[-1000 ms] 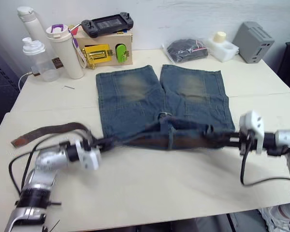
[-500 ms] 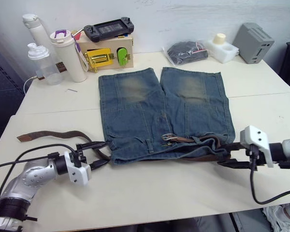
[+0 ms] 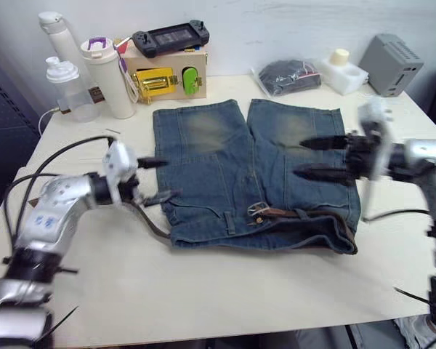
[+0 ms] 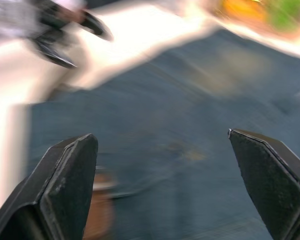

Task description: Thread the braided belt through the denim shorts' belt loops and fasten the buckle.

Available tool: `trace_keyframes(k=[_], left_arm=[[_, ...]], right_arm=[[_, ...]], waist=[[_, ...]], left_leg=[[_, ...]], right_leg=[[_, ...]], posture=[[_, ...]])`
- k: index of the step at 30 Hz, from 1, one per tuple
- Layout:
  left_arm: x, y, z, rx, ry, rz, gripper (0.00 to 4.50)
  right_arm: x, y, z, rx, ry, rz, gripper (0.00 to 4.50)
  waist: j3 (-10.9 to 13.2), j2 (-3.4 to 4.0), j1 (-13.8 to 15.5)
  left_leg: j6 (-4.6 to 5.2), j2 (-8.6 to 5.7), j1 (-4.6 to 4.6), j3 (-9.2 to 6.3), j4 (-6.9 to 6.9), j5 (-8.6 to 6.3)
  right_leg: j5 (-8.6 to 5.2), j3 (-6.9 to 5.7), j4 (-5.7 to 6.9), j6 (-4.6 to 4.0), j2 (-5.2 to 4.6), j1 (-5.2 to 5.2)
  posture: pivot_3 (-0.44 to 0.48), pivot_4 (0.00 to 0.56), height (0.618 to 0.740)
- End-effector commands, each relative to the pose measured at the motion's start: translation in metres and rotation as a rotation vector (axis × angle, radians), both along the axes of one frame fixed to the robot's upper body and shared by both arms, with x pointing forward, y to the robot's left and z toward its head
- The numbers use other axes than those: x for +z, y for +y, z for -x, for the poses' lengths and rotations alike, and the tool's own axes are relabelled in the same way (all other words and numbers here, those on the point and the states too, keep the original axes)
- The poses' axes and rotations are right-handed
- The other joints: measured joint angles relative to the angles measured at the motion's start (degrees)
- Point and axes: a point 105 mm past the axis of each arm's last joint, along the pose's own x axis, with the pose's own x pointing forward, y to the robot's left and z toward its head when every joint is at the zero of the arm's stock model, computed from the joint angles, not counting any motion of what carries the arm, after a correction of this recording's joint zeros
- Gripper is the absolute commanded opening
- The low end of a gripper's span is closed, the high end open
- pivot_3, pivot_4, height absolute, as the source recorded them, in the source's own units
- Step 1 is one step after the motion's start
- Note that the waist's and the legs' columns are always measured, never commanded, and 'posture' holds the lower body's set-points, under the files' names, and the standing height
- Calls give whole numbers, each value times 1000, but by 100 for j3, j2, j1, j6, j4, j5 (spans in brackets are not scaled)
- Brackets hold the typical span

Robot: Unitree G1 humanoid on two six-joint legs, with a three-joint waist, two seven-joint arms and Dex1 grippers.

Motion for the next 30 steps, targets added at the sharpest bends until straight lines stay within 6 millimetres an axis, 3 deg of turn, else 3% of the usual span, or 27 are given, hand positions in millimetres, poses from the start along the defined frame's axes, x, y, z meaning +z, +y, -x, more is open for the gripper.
trace_keyframes(k=[1, 3, 5, 8, 11, 14, 15, 16, 21, 30], left_arm=[[-30, 2, -20, 95, 77, -79, 4500], [-38, -3, -27, 99, 81, -84, 4500], [-55, -14, -27, 54, 106, -161, 4500], [-74, -20, -22, -7, 122, -267, 3699], [-87, -21, -19, -28, 130, -331, 2315], [-93, -20, -31, 29, 110, -381, 1035], [-93, -19, -36, 57, 92, -398, 734], [-93, -19, -42, 89, 77, -409, 719], [-85, -16, -68, 240, 17, -403, 719], [-84, -22, -71, 251, -31, -372, 719]], right_arm=[[-26, -25, -35, -262, 14, 147, 4449], [-36, -28, -43, -307, 27, 190, 4449], [-60, -32, -44, -333, 110, 256, 4449], [-83, -37, -40, -328, 168, 336, 3647], [-96, -41, -42, -357, 157, 401, 2115], [-101, -42, -54, -429, 86, 443, 749], [-99, -42, -59, -462, 48, 442, 303], [-96, -42, -64, -498, 13, 436, 18], [-82, -41, -82, -639, -125, 397, 18], [-73, -42, -89, -752, -215, 328, 18]], waist=[[0, 0, -5], [0, 0, -7], [0, -1, -21], [-8, -2, -13], [-21, -14, -11], [-63, -50, 12], [-74, -56, 23], [-85, -59, 43], [-118, -69, 152], [-118, -70, 82]], left_leg=[[0, -4, 6, 0, -9, 0], [0, -12, 5, -13, -27, 0], [0, -18, 2, -31, -44, 0], [-7, -19, 7, -73, -49, -4], [-7, -22, 20, -76, -38, -3], [-1, -31, 39, -71, -17, 9], [-6, -33, 44, -71, -6, 16], [-8, -33, 45, -72, 10, 20], [-6, -56, 45, -72, 39, 22], [-7, -83, 5, -71, 42, 22]], right_leg=[[1, 0, 3, 0, -1, 0], [1, -2, 9, 0, -4, -10], [2, -2, 23, 1, -6, -27], [3, -11, 34, 0, -7, -19], [3, -10, 23, 0, -6, 10], [3, -1, 20, 0, -3, 32], [3, 1, 15, 0, -2, 32], [3, 3, 12, 0, -1, 33], [3, 46, 65, -1, 6, 18], [3, 157, 186, 0, 11, -53]], posture=[[0, 150, 646], [0, 150, 646], [0, 150, 646], [0, 150, 646], [0, 150, 646], [0, 150, 646], [0, 150, 646], [0, 150, 646], [0, 150, 646], [0, 150, 646]])
